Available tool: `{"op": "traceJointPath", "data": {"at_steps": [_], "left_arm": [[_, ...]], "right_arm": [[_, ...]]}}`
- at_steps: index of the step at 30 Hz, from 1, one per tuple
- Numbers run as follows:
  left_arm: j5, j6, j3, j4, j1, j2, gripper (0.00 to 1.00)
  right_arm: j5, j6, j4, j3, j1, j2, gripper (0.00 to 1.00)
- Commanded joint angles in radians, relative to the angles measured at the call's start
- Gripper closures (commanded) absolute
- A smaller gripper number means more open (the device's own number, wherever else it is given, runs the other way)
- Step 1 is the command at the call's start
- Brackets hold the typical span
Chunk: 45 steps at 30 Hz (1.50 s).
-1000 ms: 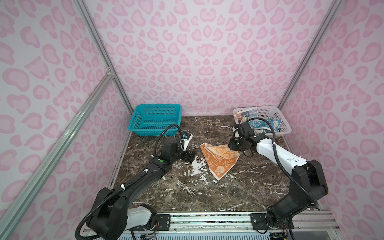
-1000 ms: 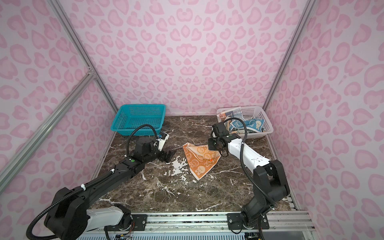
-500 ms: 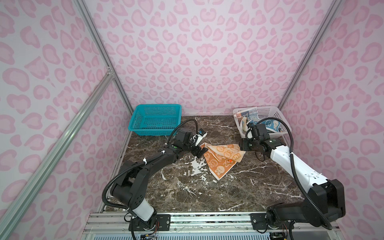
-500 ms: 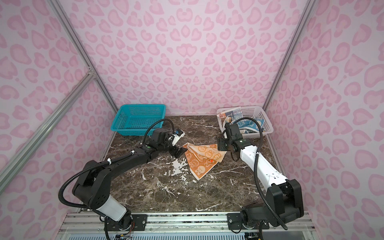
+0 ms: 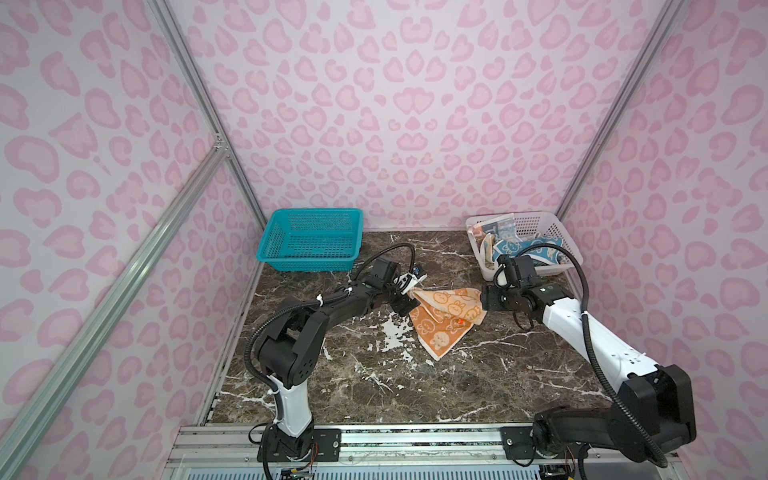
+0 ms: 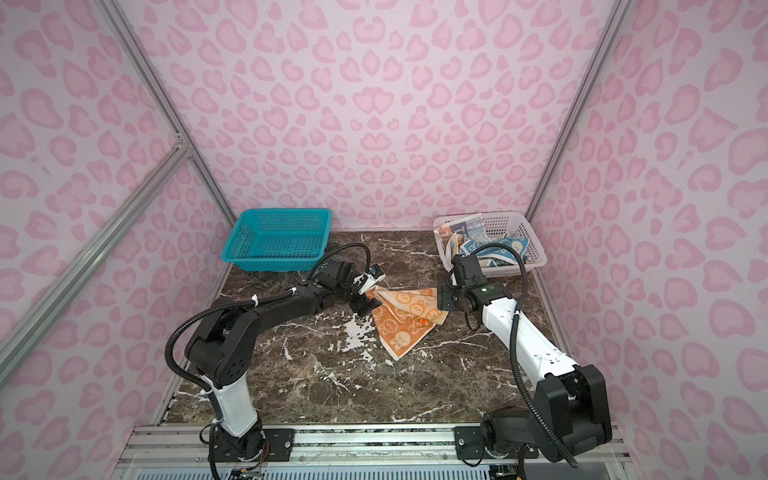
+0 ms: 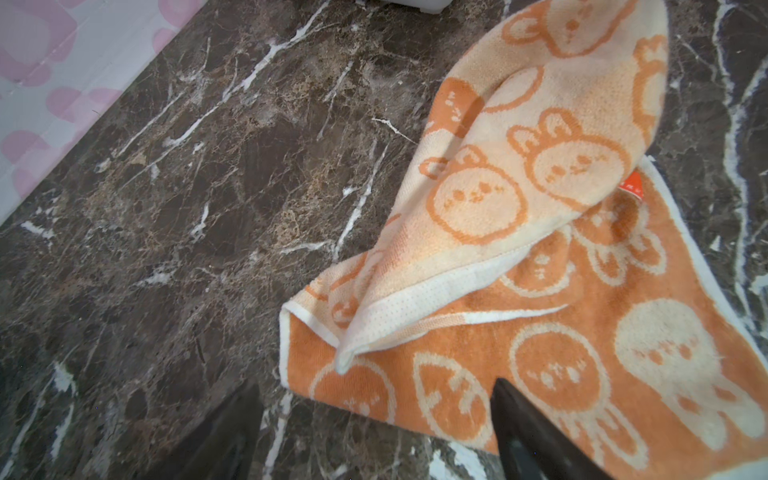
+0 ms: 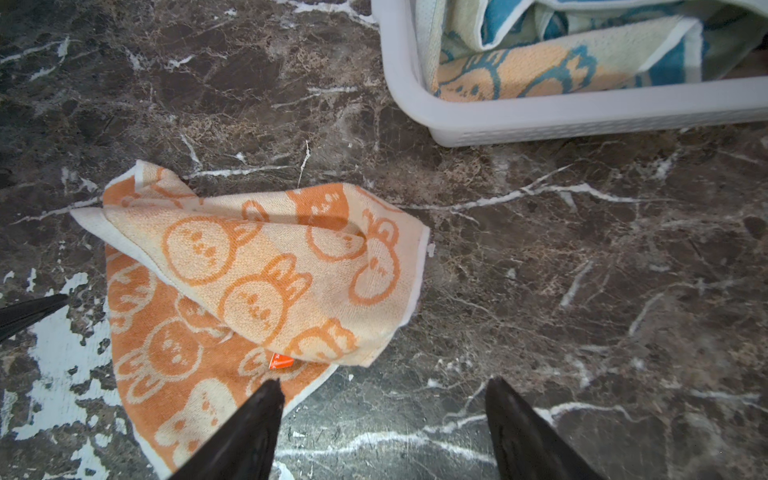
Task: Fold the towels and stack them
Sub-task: 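Grasp the towel's near corner with left gripper while right gripper grasps another corner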
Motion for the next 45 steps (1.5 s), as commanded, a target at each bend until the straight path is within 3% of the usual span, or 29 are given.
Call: {"op": "traceJointPath", "data": {"at_steps": [1,14,18,25,27,28,34,41,43,45], "left_arm": [[0.013,0.027,0.039,-0.01,0.001,0.033,0.15],[0.057,0.044,0.11,-0.04,0.001,0.111,0.25],[0.075,0.032,0.122,-0.039,0.001,0.122,0.34],[0.045,-0.021,0.141,-0.042,0.001,0.146,0.62],[0.037,-0.041,0.141,-0.036,0.001,0.136,0.78],[0.027,-0.056,0.141,-0.035,0.001,0.13,0.94],[0.0,-0.109,0.124,-0.023,0.001,0.102,0.96],[-0.004,-0.124,0.087,-0.034,0.001,0.044,0.96],[0.0,-0.124,0.071,-0.035,0.001,0.019,0.96],[0.0,-0.127,0.061,-0.043,0.001,-0.004,0.96]], "right_arm": [[0.013,-0.008,-0.011,-0.001,0.001,0.011,0.21],[0.009,-0.013,-0.037,-0.019,0.012,0.026,0.21],[0.012,0.009,-0.04,-0.029,0.03,0.055,0.21],[-0.024,0.105,0.019,-0.096,0.115,0.078,0.22],[-0.03,0.16,0.057,-0.128,0.138,0.077,0.22],[-0.037,0.194,0.085,-0.146,0.146,0.075,0.22],[-0.072,0.343,0.239,-0.229,0.158,0.115,0.22],[-0.032,0.352,0.279,-0.203,0.154,0.182,0.45],[-0.037,0.337,0.278,-0.19,0.147,0.192,0.66],[-0.046,0.317,0.278,-0.181,0.143,0.197,0.8]]}}
